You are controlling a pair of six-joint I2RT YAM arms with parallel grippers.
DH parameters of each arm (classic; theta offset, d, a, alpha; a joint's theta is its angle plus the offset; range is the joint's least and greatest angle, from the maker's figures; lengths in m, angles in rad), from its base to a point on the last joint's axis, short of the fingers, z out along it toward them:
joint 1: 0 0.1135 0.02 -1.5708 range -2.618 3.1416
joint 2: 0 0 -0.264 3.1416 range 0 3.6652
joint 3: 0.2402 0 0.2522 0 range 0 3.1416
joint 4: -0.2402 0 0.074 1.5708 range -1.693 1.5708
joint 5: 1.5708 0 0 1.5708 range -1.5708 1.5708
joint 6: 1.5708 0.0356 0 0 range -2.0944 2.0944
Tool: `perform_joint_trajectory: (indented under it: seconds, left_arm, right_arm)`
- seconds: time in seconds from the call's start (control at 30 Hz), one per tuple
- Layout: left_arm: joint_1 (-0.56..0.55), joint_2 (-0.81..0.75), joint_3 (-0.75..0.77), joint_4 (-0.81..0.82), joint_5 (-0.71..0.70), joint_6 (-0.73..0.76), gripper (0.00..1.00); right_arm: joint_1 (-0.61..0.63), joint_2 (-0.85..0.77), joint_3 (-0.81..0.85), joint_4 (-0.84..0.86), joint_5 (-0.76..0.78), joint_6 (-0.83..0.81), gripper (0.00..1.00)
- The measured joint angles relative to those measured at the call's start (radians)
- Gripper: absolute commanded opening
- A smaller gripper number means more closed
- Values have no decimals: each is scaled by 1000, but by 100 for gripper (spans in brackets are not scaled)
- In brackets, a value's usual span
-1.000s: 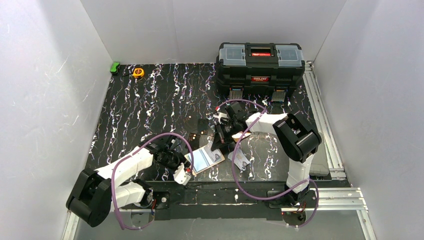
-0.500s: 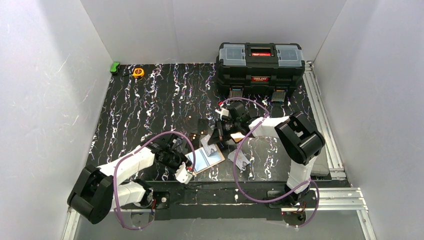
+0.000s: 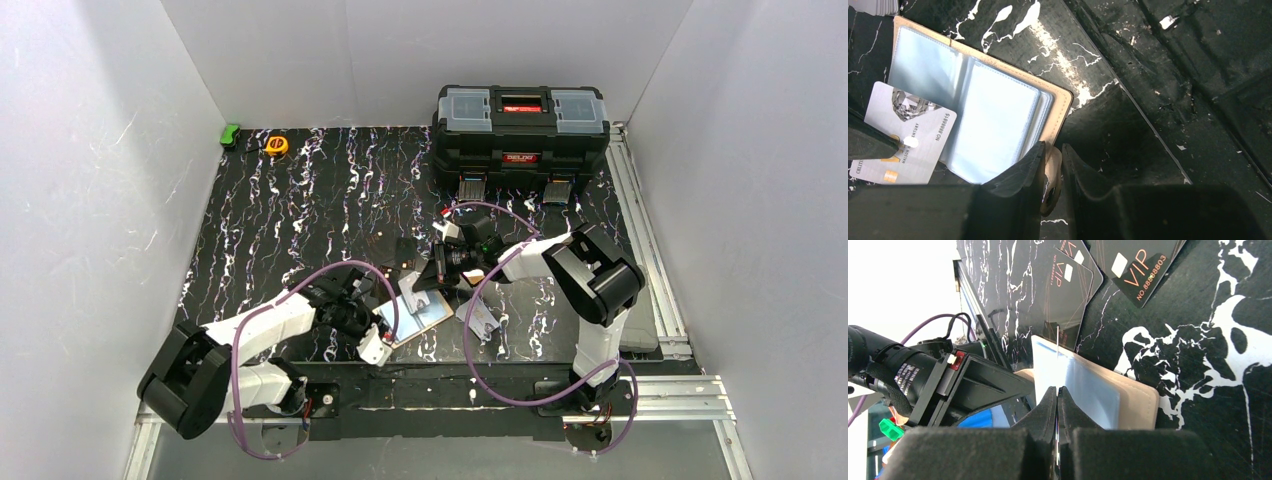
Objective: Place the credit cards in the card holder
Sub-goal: Insert the credit card into the card holder.
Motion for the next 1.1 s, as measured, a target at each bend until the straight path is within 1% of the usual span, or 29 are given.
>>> perform_joint_trajectory:
  seconds: [0.4, 0.7, 1.1]
  left_arm:
    - [-28, 21, 8, 40, -5, -57, 15]
    - [-45, 24, 10, 45, -12, -77, 14]
    - [-61, 39, 21, 50, -18, -104, 13]
  right_arm:
    - [-8, 19, -4, 2, -16, 5, 1]
    - [-40, 11, -83, 49, -16, 18, 1]
    - [-40, 17, -84, 79, -62, 33, 1]
